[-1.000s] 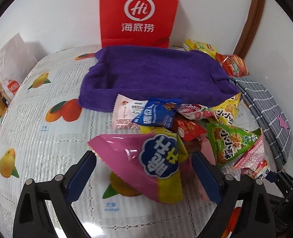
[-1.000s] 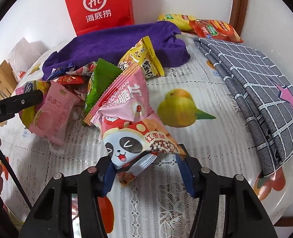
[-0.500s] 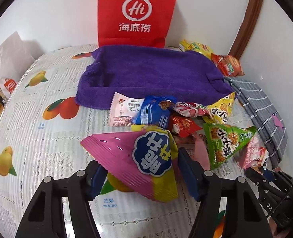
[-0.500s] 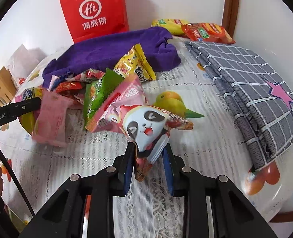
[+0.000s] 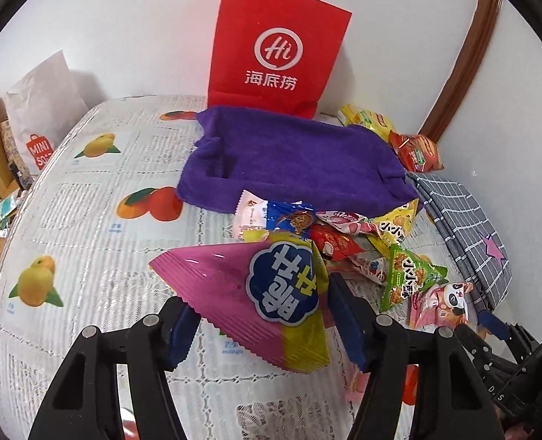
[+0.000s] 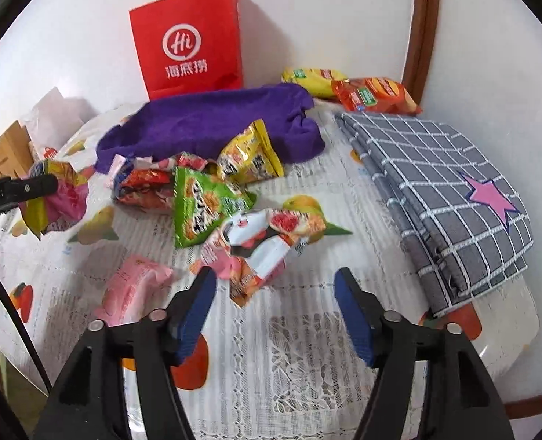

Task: Organize snacks
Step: 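Lift and carry both held packets toward the purple towel with both tools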

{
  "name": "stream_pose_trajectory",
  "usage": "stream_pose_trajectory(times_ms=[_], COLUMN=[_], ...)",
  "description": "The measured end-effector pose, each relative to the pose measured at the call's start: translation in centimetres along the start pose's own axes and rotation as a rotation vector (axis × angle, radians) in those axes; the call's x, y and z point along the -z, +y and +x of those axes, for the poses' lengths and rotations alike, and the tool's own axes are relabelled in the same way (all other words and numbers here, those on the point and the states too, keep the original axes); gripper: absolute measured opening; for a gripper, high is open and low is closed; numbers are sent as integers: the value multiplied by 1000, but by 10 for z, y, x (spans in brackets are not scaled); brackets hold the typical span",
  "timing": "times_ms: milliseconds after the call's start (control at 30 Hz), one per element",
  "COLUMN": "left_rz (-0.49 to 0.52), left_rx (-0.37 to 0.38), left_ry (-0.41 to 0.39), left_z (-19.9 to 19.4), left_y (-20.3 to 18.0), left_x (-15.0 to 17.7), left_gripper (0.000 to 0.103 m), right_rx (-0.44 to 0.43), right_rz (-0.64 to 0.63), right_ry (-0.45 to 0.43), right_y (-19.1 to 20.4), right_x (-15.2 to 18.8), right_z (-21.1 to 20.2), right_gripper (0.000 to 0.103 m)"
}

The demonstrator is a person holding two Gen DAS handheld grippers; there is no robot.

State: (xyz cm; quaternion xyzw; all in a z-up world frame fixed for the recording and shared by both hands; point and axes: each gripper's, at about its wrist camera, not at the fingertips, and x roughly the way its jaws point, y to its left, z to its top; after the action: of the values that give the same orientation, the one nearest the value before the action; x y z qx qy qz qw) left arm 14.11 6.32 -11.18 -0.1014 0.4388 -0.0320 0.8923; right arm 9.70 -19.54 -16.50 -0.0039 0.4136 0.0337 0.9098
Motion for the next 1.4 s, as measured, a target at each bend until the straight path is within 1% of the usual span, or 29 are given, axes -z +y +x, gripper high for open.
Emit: stream_pose_trajectory(times_ms=[67, 167, 267, 333, 367, 400, 433, 467, 567, 733, 967, 1167, 1400], left_rz=[-6, -14, -7, 3, 6, 9, 9, 9, 10, 21, 26, 34, 48], left_rx=[0, 5, 5, -2, -3, -4, -4, -5, -3, 6, 18, 16, -1], left_ry=[-2, 0, 4, 5, 4, 2, 1, 0, -5, -12, -35, -58, -90], left_z=[-2, -4, -4, -5, -6, -6, -7, -8, -10, -14, -21, -29, -35], left_y=[3, 5, 5, 5, 5, 5, 6, 6, 6, 1, -4, -7, -12], left_x=[0, 1, 1, -1, -1, -1, -2, -3, -6, -10, -24, -42, -69], left_gripper=[64, 64, 64, 64, 64, 64, 64, 64, 64, 64, 64, 64, 64], right_rx=[-17, -11, -31, -44, -46, -49, -57, -70, -103, -87, -71, -76, -60], right_rz=[5, 24, 46, 51, 50, 51, 57, 64, 75, 67, 62, 60, 27], right_ry=[-31, -28, -11, 3, 8, 10, 0, -6, -23, -72, -139, -177, -196], right_y=[1, 4, 6, 9, 9, 10, 9, 8, 6, 4, 1, 6, 16], right_x=[-5, -13, -18, -19, -18, -18, -18, -18, -19, -24, -44, -72, -116], right_z=[1, 13, 29, 38, 40, 41, 39, 37, 28, 2, -30, -47, -49], right_gripper=[81, 82, 80, 67, 57, 55, 52, 46, 45, 45, 45, 45, 45])
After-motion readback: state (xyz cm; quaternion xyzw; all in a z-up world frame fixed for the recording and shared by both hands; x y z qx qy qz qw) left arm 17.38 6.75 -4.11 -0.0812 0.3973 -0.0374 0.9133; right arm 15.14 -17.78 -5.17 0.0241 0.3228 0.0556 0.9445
